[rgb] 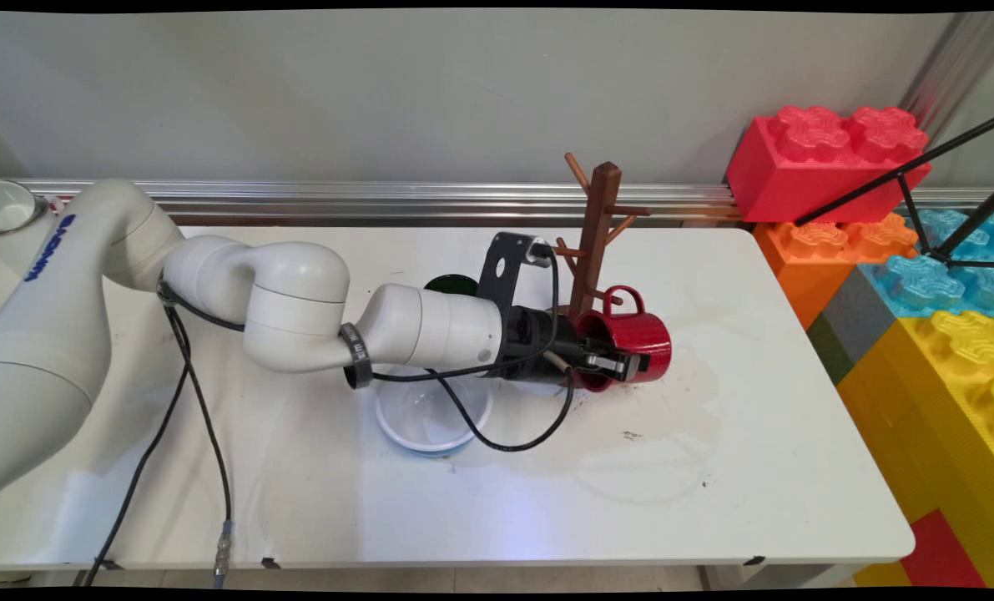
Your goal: Place the picked object on the table
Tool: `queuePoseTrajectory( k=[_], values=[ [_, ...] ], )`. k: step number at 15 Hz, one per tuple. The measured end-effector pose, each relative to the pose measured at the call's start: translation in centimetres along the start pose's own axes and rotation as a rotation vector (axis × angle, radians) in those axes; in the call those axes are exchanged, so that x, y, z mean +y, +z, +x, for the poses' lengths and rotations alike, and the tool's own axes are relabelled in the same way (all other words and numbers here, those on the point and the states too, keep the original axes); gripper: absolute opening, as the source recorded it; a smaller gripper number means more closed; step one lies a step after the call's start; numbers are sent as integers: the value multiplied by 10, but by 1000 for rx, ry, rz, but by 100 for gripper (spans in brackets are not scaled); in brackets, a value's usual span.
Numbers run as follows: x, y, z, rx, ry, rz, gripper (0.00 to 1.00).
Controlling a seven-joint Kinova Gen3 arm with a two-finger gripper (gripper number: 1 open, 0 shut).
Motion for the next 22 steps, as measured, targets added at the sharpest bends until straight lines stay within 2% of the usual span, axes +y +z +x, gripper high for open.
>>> queuePoseTrajectory(
  k=[11, 17, 22],
  values=[
    [26, -12, 1, -42, 29, -86, 0],
    [39, -23, 12, -96, 102, -85, 0],
    [56, -36, 26, -179, 204, -66, 0]
  ],
)
